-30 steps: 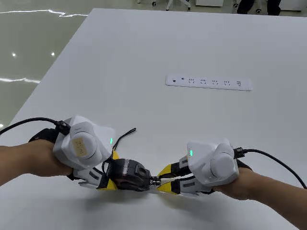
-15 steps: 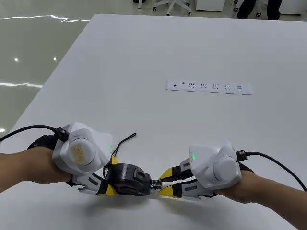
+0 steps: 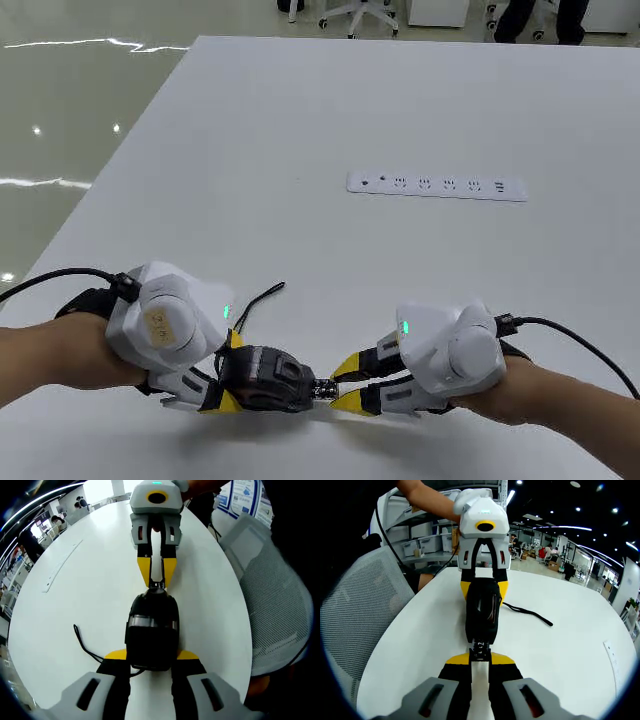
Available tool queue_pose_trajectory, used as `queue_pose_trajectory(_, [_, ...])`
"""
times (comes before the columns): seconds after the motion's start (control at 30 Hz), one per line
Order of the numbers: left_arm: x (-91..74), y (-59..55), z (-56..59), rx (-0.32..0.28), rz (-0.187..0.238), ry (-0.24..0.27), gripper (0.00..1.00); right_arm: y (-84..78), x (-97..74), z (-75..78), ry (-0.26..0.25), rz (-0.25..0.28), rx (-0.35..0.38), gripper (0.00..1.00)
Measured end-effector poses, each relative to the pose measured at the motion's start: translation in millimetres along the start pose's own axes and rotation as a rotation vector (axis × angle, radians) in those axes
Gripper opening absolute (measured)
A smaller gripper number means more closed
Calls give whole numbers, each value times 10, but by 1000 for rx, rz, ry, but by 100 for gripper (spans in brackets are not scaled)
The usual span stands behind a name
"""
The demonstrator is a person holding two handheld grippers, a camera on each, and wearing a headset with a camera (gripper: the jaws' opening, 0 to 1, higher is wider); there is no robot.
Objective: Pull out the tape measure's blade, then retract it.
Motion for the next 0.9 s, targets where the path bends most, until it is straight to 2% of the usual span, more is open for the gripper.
queue_pose_trajectory(0.9, [-4, -18, -7, 2, -9, 5, 26, 4, -110, -8, 3, 8, -10, 10])
Point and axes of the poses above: the centre of the closed fingertips' face, and the gripper's own axes: x roughly forward along the fingers, z roughly to its right, y roughly out of its top, the point moved 2 cm from there along -x, roughly backward along the fingers, and after that the axes turned 11 degrees about x, right-handed, at the moved point
